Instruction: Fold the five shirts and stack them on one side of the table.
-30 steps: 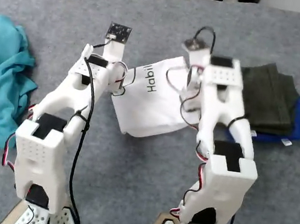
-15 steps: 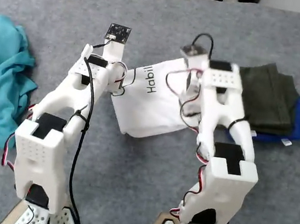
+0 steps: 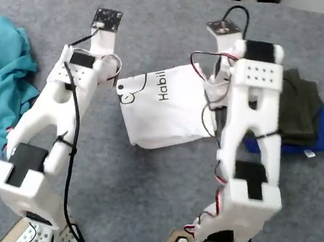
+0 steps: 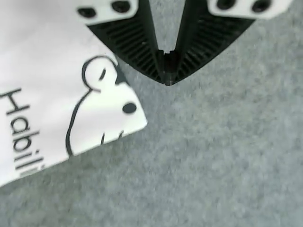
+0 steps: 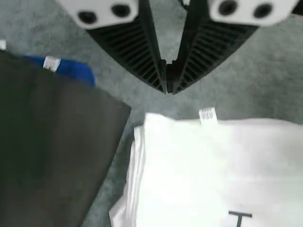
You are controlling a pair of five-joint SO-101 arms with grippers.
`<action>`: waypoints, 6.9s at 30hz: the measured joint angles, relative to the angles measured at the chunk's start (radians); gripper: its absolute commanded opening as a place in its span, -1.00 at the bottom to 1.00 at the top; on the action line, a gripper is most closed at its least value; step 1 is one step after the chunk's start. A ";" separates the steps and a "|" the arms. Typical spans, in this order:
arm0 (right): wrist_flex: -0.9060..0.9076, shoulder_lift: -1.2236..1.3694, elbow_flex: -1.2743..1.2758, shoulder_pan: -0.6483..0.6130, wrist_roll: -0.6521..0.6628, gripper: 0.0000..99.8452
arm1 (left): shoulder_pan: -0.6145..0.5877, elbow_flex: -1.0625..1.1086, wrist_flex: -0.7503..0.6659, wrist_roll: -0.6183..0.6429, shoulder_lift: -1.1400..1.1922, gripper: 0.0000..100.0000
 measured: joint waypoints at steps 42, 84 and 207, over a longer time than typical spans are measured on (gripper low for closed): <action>-0.319 0.483 0.026 -0.149 -0.454 -0.88 | -0.118 0.327 -0.279 0.057 0.038 -0.94; 0.002 0.519 -0.609 -0.044 -0.107 -0.97 | -0.118 0.298 -0.256 0.071 0.037 -0.94; -0.012 0.830 -0.763 -0.061 -0.511 -0.97 | 0.035 -0.129 -0.186 0.356 0.347 -0.70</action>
